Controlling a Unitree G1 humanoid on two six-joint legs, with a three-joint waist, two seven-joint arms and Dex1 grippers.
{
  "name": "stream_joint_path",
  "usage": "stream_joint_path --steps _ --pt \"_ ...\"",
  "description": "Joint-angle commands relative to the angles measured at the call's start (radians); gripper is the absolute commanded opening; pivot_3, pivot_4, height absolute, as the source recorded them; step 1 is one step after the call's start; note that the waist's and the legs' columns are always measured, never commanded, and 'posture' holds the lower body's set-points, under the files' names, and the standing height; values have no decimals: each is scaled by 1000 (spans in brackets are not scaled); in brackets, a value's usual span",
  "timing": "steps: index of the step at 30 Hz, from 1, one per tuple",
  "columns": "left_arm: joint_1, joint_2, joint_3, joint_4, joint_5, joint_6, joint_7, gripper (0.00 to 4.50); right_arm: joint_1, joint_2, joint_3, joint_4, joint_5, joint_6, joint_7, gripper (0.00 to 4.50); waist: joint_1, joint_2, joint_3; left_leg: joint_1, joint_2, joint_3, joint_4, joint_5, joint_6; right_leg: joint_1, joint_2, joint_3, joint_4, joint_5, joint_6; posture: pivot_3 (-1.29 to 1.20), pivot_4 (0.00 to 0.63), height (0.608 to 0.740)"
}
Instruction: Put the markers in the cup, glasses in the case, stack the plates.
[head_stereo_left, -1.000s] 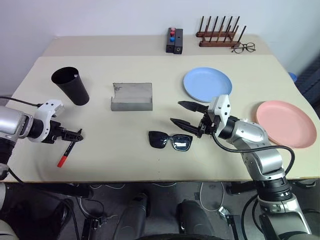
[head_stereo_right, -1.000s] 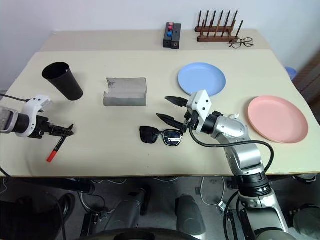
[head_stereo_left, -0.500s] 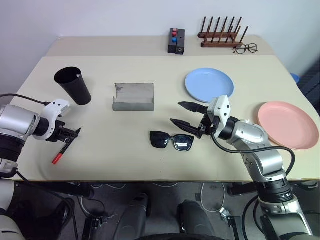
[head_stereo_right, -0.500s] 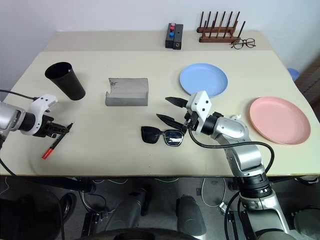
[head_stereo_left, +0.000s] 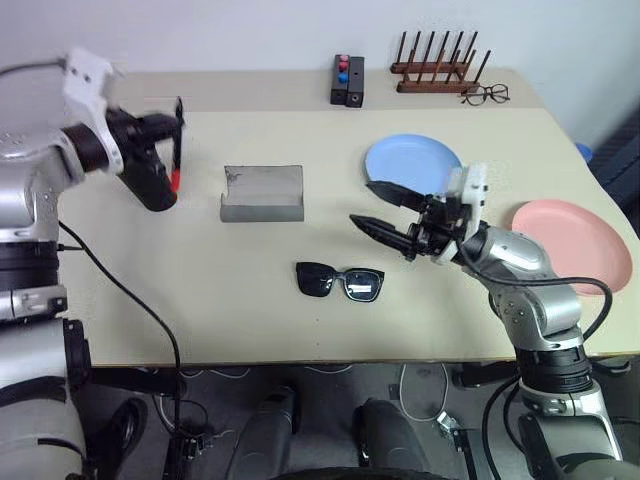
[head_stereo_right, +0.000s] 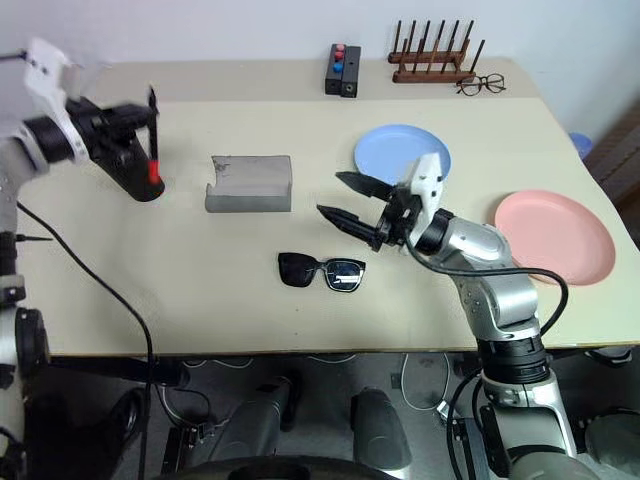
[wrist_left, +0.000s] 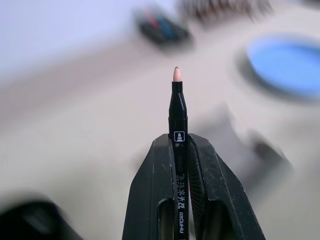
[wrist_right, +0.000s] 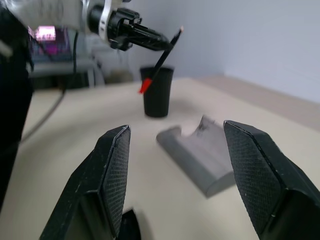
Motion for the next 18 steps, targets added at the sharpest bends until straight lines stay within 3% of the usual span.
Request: stream_joint_path --steps 1,8,18 --pt "-83 -5 80 149 47 -242 132 13 -30 14 -6 -43 10 -12 -15 3012 1 0 0 0 0 0 0 0 0 0 0 0 0 0 0 0 150 737" --pt "-187 -10 124 458 73 -534 238 13 -19 14 5 -36 -18 -24 -26 3012 5 -1 0 0 -1 0 1 0 0 0 1 -1 0 0 1 0 150 737" --pt "-115 -64 165 574 22 -600 193 13 -17 14 21 -30 -62 -43 -35 3012 3 -1 0 0 -1 0 1 0 0 1 2 -1 0 0 1 0 150 737"
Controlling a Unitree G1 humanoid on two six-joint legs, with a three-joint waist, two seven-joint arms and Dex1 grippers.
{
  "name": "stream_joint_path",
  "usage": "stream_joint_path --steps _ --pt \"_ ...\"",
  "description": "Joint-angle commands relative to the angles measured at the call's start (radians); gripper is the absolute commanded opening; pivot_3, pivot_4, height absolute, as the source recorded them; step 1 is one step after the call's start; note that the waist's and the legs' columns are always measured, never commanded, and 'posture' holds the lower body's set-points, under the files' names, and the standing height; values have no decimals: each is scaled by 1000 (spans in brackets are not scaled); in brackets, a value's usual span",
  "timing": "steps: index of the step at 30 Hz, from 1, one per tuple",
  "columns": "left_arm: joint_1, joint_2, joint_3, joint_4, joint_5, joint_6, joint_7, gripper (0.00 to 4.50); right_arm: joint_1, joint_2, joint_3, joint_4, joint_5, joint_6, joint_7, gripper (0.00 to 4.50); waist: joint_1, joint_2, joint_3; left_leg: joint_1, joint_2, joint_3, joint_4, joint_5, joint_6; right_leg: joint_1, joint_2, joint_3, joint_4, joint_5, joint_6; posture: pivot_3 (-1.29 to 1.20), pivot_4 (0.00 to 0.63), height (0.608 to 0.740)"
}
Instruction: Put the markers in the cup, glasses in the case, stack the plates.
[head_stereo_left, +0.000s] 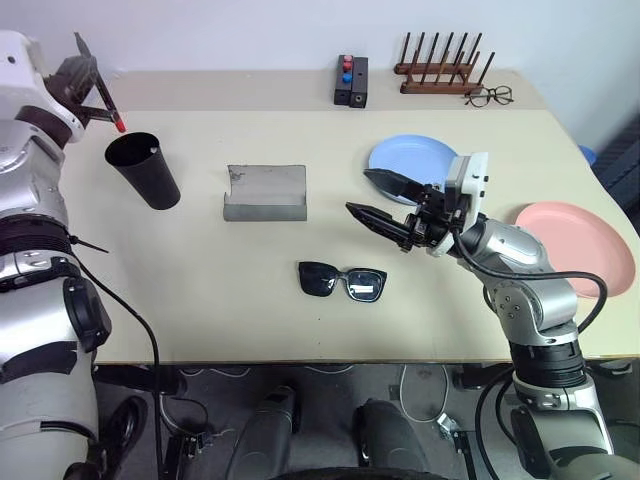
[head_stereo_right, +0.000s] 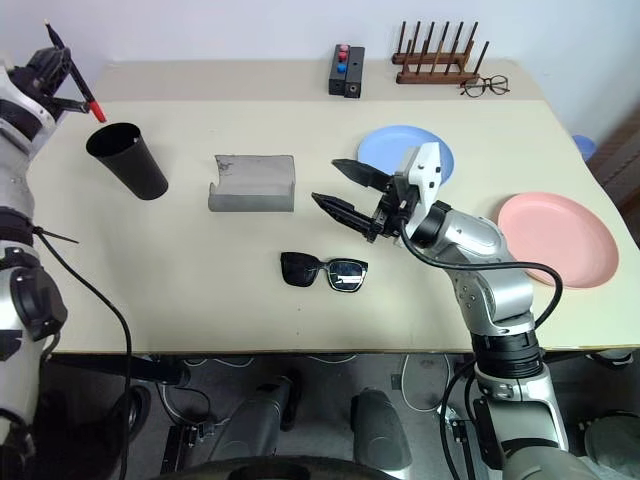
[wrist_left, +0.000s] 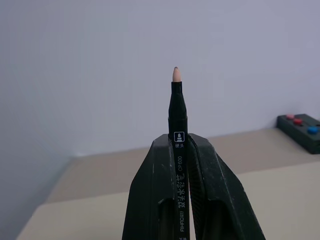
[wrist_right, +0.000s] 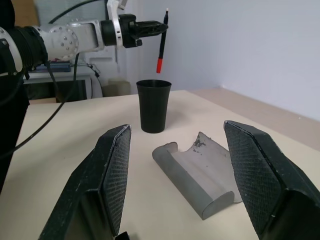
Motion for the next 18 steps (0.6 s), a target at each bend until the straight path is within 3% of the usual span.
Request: stream_joint_path --steps 1,8,12,17,18 --pt "36 -1 35 -6 -28 -12 -21 13 -5 3 -10 -28 -4 -21 -8 3012 -2 0 0 0 0 0 0 0 0 0 0 0 0 0 0 0 150 737" --pt "123 -14 31 -52 -21 -3 -9 13 4 -3 -8 -18 -20 -36 -3 3012 -20 0 0 0 0 -1 0 0 0 0 0 0 1 0 0 0 150 737" --pt "142 -17 37 -72 -30 -11 -15 1642 6 1 -5 -16 -27 -40 -3 3012 -22 0 0 0 0 -1 0 0 0 0 0 0 1 0 0 0 150 737" --pt "139 -22 16 -134 -36 17 -67 4218 7 5 0 -11 -34 -45 -3 3012 -22 0 0 0 0 -1 0 0 0 0 0 0 1 0 0 0 150 737" --pt "136 -18 2 -143 -20 13 -70 4473 7 5 1 -11 -36 -46 -3 3012 -22 0 0 0 0 -1 0 0 0 0 0 0 1 0 0 0 150 737"
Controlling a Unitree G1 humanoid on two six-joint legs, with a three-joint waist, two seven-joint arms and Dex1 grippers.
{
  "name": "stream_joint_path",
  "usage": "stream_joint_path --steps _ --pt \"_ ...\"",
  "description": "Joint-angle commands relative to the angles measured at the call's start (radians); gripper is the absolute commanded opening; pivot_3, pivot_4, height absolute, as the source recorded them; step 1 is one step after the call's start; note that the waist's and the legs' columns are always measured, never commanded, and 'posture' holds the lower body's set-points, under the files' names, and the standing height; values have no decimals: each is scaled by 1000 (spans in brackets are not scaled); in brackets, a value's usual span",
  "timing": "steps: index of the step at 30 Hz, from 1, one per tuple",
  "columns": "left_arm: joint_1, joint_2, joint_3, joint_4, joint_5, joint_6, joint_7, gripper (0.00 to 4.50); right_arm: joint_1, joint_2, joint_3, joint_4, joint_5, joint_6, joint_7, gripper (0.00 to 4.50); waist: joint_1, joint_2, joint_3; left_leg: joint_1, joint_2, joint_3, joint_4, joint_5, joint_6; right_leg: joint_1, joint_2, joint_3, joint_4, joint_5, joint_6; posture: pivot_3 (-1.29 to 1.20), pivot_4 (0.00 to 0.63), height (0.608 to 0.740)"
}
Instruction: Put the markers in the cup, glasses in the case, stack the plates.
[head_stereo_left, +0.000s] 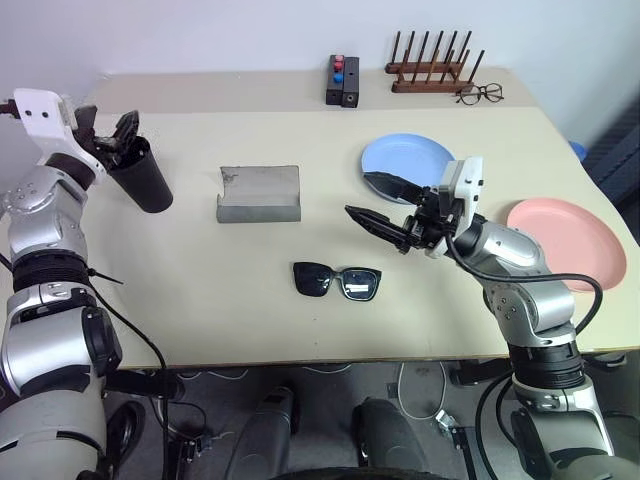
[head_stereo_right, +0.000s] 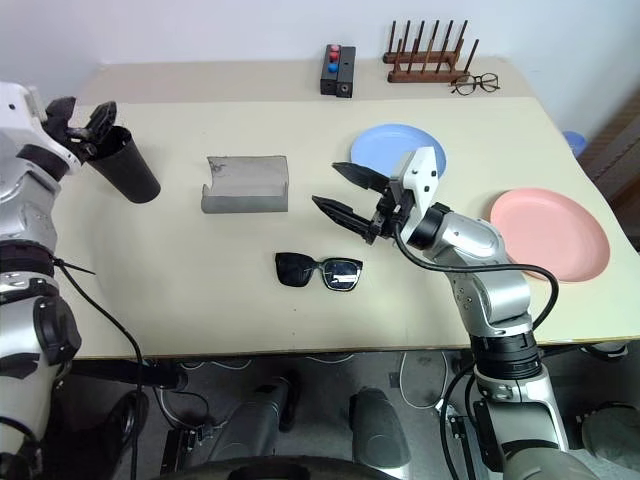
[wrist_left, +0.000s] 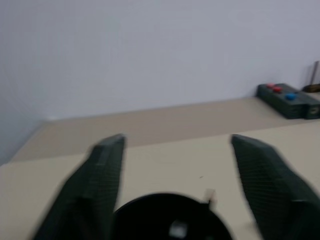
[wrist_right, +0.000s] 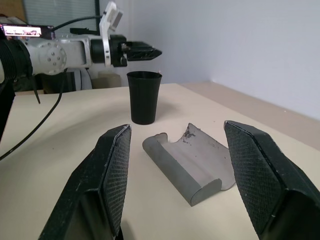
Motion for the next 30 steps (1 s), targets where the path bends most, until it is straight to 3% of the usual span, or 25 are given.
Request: stream_joint_path --steps 1,4,9,16,22,30 --pt "-21 19 -30 -72 21 -5 -32 4473 -1 5 -5 -18 0 -25 3 3012 0 0 0 0 0 0 0 0 0 0 0 0 0 0 0 0 150 737" --pt "-58 14 -51 -116 -8 60 -118 4473 -1 5 -5 -12 -5 -30 5 3012 0 0 0 0 0 0 0 0 0 0 0 0 0 0 0 0 150 737" --pt "-91 -13 -186 -220 -56 313 -432 4473 -7 -23 -22 35 -23 -58 27 3012 2 0 0 0 0 0 0 0 0 1 0 -1 0 0 0 0 150 737" --pt "-122 -69 -438 -81 132 287 -656 4473 -4 -127 -81 170 -86 -154 75 3012 -5 0 0 2 0 1 0 0 0 2 1 0 0 0 0 0 150 737" --pt "-187 -143 -508 111 225 237 -691 4473 57 -120 -98 160 -91 -192 70 3012 -5 0 1 1 0 1 0 0 1 2 2 0 0 0 0 0 150 737" --pt "-256 -201 -497 295 314 126 -559 4473 108 -129 -107 99 -99 -185 35 3012 -1 0 1 1 0 0 1 0 1 2 0 -1 0 0 0 0 150 737"
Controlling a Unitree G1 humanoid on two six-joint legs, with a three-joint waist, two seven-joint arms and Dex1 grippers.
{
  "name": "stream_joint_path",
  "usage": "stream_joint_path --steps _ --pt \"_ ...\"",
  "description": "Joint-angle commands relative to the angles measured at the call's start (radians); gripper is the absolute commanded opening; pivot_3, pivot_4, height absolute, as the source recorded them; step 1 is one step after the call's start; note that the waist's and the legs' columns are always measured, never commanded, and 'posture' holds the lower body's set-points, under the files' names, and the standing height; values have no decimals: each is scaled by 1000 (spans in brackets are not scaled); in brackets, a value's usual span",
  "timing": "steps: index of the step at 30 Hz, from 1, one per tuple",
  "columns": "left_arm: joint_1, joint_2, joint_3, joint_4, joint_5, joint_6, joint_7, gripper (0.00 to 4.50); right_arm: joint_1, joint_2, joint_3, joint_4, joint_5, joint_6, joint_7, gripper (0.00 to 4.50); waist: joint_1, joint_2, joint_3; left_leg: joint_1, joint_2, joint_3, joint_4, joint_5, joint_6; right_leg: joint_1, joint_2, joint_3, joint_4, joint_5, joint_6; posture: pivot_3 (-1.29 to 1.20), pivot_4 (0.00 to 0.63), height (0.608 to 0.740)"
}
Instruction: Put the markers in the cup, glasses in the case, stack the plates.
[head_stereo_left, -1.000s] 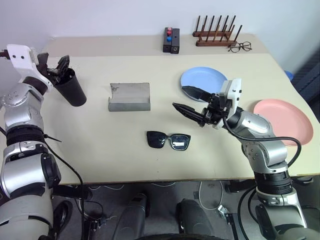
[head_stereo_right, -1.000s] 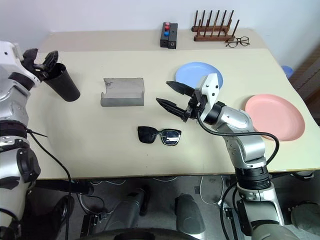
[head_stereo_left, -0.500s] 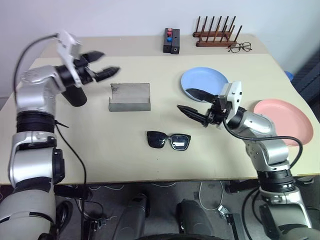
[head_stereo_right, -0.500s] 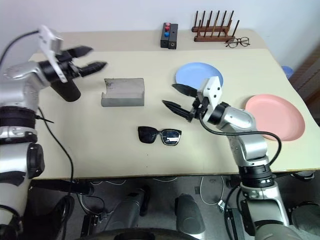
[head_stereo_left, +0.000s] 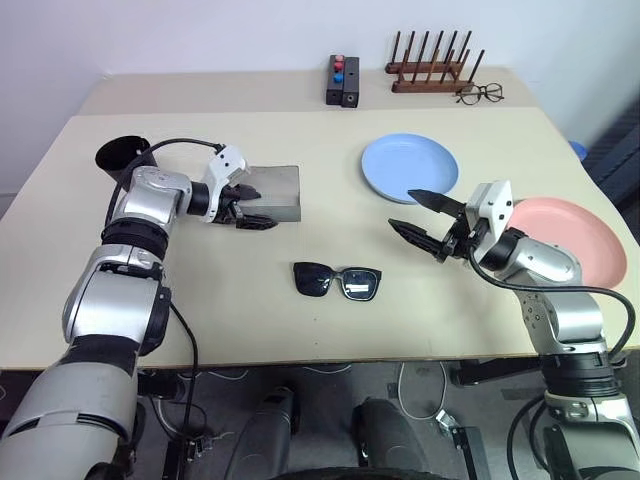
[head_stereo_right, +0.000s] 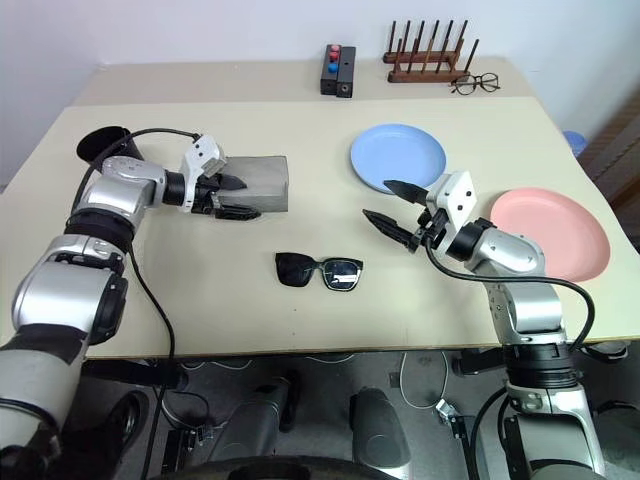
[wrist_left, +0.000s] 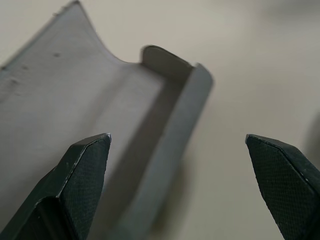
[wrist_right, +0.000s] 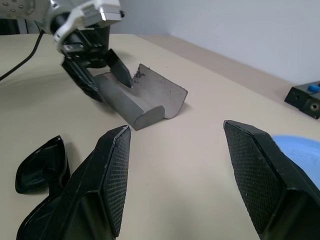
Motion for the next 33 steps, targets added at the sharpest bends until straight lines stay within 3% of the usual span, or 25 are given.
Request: stream_joint_path --steps 1,2,4,11,17,21,25,28,31,33 --pt "-35 -11 13 45 27 -16 30 4473 6 -6 -25 -61 3 -10 -19 3012 -1 0 0 0 0 0 0 0 0 0 0 0 0 0 0 0 150 737" --pt "-33 -15 8 52 36 -20 22 4473 6 -3 -22 -66 1 -8 -26 3012 -1 0 0 0 0 0 0 0 0 0 0 0 0 0 0 0 150 737" --pt "-31 -20 6 61 47 -20 8 3624 6 3 -15 -75 -2 -5 -38 3012 -2 0 0 0 0 0 0 0 0 0 0 0 0 0 0 0 150 737" --pt "-52 -26 30 63 46 -6 -2 37 10 14 6 -97 -7 5 -59 3012 -1 0 0 0 0 0 0 0 0 0 0 0 0 0 0 0 150 737" --pt "-92 -22 82 43 -9 89 -116 37 -13 19 21 -85 -16 9 -65 3012 -1 0 0 0 0 0 1 0 0 0 0 -1 0 0 0 0 150 737" --pt "-79 35 20 -46 -7 202 -361 37 -16 9 18 -90 -13 16 -61 3012 -4 0 0 0 0 0 0 0 0 0 1 -1 0 0 0 0 150 737" --pt "58 257 -274 -437 -267 353 -403 37 0 -16 9 -100 -7 25 -37 3012 -20 0 0 0 1 0 -1 0 0 0 1 1 0 0 0 0 150 737" --pt "126 429 -410 -662 -430 372 -403 37 -6 -14 9 -97 -8 26 -41 3012 -25 0 0 0 2 0 -2 0 0 -1 0 3 0 0 -1 0 150 737" --pt "184 560 -486 -814 -538 346 -403 37 -10 -6 18 -97 -15 25 -46 3012 -18 1 0 0 2 0 -1 0 0 -1 -1 3 0 0 -1 0 150 737" --pt "211 593 -483 -872 -593 356 -403 37 -12 -3 21 -98 -16 25 -48 3012 -9 1 0 1 1 0 -1 0 0 0 -2 3 0 0 -1 0 150 737"
